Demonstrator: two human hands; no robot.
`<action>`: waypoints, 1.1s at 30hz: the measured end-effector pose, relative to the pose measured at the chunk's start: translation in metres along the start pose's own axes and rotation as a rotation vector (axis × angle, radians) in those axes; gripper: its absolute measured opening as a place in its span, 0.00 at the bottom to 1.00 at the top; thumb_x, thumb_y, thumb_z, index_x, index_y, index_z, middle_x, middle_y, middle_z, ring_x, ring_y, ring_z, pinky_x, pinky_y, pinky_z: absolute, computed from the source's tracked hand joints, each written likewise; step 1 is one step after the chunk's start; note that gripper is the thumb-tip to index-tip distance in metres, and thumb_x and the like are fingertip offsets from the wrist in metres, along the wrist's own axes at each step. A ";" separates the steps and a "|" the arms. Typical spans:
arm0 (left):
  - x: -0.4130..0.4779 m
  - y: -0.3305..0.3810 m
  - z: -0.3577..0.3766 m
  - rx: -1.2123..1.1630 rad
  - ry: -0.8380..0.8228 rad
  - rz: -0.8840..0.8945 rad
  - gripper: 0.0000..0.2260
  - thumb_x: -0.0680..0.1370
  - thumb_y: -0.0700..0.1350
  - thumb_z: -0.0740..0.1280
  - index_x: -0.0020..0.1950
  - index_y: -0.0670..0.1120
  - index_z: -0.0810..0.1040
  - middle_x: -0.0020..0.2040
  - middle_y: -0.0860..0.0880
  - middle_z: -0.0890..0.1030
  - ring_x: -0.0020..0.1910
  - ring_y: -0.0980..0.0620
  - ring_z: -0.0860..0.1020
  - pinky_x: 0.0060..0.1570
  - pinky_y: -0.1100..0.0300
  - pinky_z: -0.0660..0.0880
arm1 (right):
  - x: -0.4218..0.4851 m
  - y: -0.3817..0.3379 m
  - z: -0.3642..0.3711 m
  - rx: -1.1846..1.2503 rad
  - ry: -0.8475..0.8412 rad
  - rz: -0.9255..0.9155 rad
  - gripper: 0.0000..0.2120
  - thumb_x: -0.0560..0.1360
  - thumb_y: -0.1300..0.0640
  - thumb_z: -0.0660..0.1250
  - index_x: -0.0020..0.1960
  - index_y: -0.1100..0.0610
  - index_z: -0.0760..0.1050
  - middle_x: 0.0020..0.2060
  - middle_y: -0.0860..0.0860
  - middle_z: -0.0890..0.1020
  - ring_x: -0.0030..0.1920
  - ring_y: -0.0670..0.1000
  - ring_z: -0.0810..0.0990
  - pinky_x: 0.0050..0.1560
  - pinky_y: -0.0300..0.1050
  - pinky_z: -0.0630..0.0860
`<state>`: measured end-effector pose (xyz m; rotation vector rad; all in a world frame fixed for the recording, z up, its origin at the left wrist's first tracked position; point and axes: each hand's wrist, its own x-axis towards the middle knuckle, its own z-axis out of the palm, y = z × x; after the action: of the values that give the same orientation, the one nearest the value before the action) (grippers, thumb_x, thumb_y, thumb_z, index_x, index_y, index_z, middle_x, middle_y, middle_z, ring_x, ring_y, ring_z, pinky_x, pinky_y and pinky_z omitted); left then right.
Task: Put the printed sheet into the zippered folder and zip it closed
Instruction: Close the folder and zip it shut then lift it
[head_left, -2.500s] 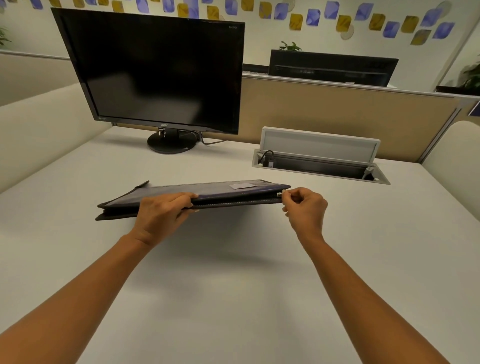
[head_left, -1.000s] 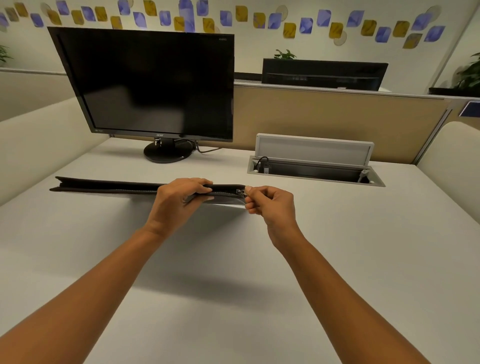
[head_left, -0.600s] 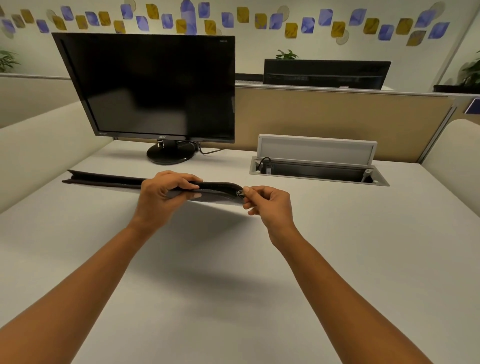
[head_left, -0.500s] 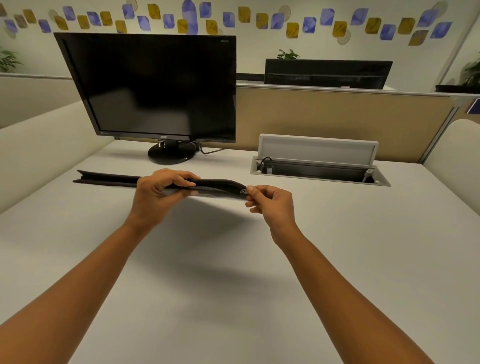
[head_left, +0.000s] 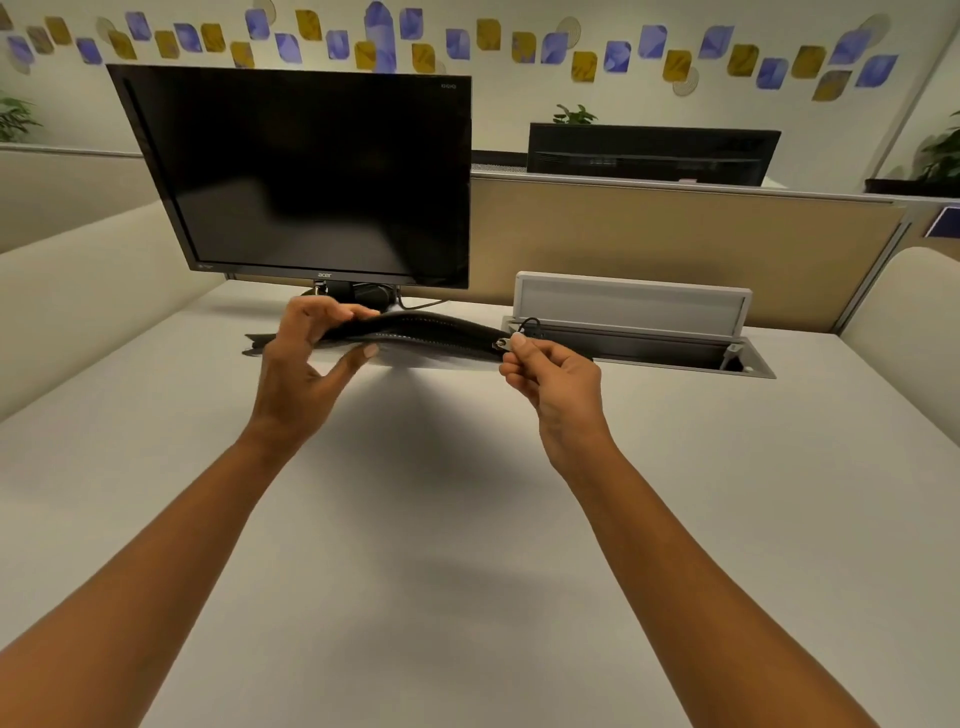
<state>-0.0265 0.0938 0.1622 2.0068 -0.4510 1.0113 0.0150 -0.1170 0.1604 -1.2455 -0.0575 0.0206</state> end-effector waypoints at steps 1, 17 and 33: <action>0.002 0.001 0.003 0.013 -0.018 0.024 0.19 0.69 0.36 0.71 0.53 0.49 0.67 0.52 0.65 0.77 0.55 0.66 0.76 0.58 0.71 0.71 | -0.001 -0.002 0.003 0.027 -0.018 -0.006 0.04 0.74 0.60 0.65 0.43 0.58 0.79 0.33 0.51 0.80 0.31 0.44 0.80 0.37 0.31 0.79; -0.002 0.005 0.008 0.062 -0.169 -0.023 0.19 0.67 0.31 0.72 0.57 0.36 0.76 0.51 0.48 0.78 0.48 0.73 0.76 0.51 0.77 0.71 | -0.009 0.004 0.021 -0.169 -0.010 -0.134 0.05 0.73 0.58 0.67 0.46 0.57 0.79 0.33 0.49 0.81 0.31 0.44 0.80 0.41 0.35 0.80; -0.012 -0.005 0.000 -0.012 -0.214 -0.073 0.20 0.67 0.34 0.71 0.58 0.41 0.74 0.47 0.75 0.77 0.50 0.69 0.77 0.54 0.73 0.72 | 0.016 0.019 -0.013 -0.473 0.248 -0.415 0.07 0.73 0.58 0.67 0.47 0.62 0.79 0.34 0.52 0.80 0.31 0.44 0.78 0.34 0.25 0.76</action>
<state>-0.0308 0.0966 0.1501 2.1146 -0.4918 0.7509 0.0320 -0.1219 0.1385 -1.6777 -0.1082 -0.5333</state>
